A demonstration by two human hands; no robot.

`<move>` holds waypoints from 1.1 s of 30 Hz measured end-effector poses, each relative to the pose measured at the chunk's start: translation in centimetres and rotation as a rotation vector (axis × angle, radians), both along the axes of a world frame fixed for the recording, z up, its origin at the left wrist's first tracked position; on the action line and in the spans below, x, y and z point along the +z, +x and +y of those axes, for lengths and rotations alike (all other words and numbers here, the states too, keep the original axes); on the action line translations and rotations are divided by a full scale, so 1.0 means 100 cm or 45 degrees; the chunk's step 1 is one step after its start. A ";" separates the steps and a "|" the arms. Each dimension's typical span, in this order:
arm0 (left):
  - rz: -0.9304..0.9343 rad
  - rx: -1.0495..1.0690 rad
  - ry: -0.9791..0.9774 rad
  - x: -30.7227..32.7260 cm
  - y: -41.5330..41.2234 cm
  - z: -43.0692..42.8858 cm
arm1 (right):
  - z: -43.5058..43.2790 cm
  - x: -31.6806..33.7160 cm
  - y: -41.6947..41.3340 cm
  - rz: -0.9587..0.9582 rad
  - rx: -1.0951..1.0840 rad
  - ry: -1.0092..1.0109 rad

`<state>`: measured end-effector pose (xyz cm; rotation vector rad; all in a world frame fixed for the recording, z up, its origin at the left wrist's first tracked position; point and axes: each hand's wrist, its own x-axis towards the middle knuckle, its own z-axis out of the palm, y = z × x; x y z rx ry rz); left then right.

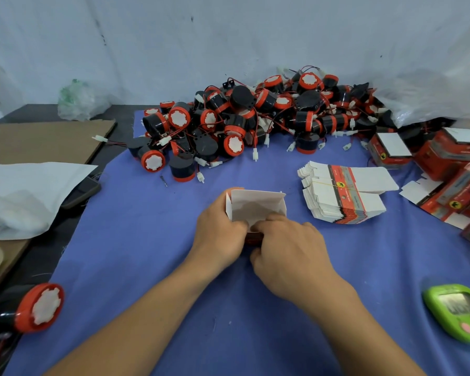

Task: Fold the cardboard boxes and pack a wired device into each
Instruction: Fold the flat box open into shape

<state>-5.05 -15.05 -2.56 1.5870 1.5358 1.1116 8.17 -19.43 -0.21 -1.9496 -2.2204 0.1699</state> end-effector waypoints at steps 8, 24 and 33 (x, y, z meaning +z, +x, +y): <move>-0.006 0.217 0.093 0.003 -0.019 0.008 | -0.017 -0.012 -0.003 0.677 -0.092 0.393; 0.071 0.237 0.147 -0.006 -0.033 0.031 | 0.129 -0.008 -0.006 0.959 -0.338 0.077; 0.088 0.210 0.131 -0.011 -0.036 0.035 | 0.212 0.030 -0.043 0.376 0.164 -0.109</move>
